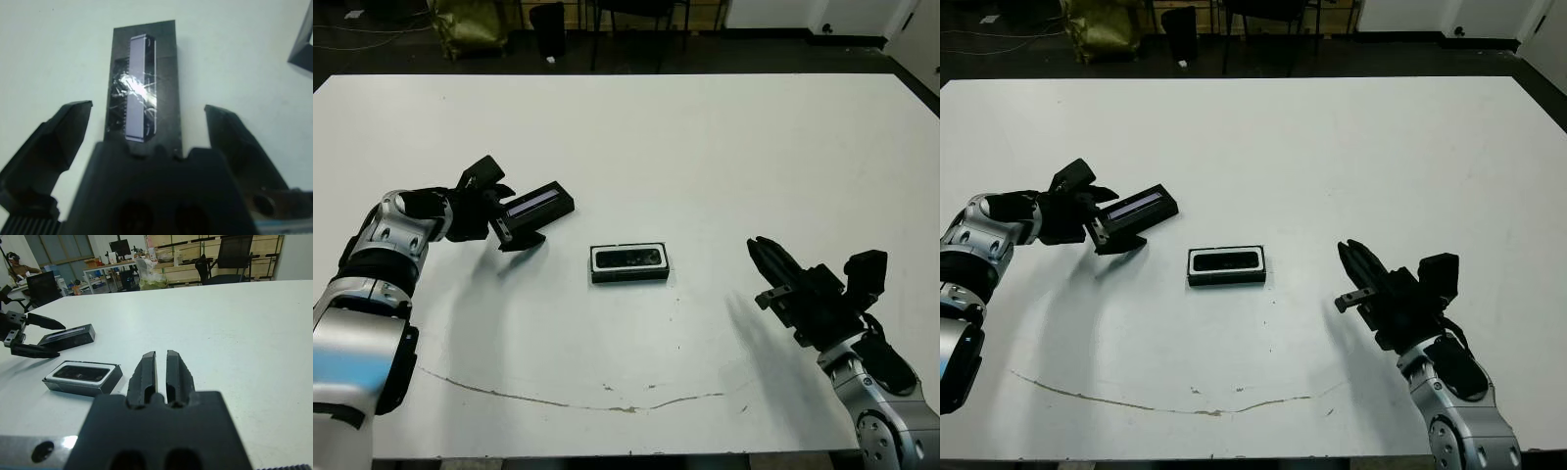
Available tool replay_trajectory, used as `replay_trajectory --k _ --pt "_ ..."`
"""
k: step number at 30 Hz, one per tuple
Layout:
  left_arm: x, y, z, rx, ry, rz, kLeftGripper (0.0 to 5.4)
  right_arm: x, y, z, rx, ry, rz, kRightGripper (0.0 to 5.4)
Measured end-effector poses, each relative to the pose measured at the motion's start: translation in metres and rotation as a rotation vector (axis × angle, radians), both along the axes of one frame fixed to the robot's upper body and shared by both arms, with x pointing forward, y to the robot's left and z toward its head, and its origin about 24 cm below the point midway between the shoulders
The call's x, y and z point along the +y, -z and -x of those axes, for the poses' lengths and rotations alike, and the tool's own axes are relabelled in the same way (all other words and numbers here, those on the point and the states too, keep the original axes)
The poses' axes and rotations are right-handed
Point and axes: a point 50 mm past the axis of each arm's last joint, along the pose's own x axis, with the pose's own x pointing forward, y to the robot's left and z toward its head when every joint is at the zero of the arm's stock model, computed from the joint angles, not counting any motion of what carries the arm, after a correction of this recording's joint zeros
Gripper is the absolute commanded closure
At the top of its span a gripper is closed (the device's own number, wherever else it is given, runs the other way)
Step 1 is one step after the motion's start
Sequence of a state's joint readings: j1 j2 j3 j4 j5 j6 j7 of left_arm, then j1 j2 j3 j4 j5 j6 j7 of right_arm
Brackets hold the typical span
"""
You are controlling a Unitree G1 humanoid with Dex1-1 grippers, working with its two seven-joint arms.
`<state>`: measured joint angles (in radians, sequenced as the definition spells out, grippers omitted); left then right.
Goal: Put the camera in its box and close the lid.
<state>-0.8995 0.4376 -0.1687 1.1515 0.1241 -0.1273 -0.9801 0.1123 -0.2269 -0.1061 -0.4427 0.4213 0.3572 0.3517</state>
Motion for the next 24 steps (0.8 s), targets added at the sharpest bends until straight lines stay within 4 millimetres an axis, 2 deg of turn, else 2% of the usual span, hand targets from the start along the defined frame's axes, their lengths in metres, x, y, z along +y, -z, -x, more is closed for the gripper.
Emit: replay_trajectory --k 24 --pt "0.0033 0.0054 0.0032 0.184 -0.056 0.089 0.01 0.0002 0.0 0.0034 0.019 0.013 0.005 5.4"
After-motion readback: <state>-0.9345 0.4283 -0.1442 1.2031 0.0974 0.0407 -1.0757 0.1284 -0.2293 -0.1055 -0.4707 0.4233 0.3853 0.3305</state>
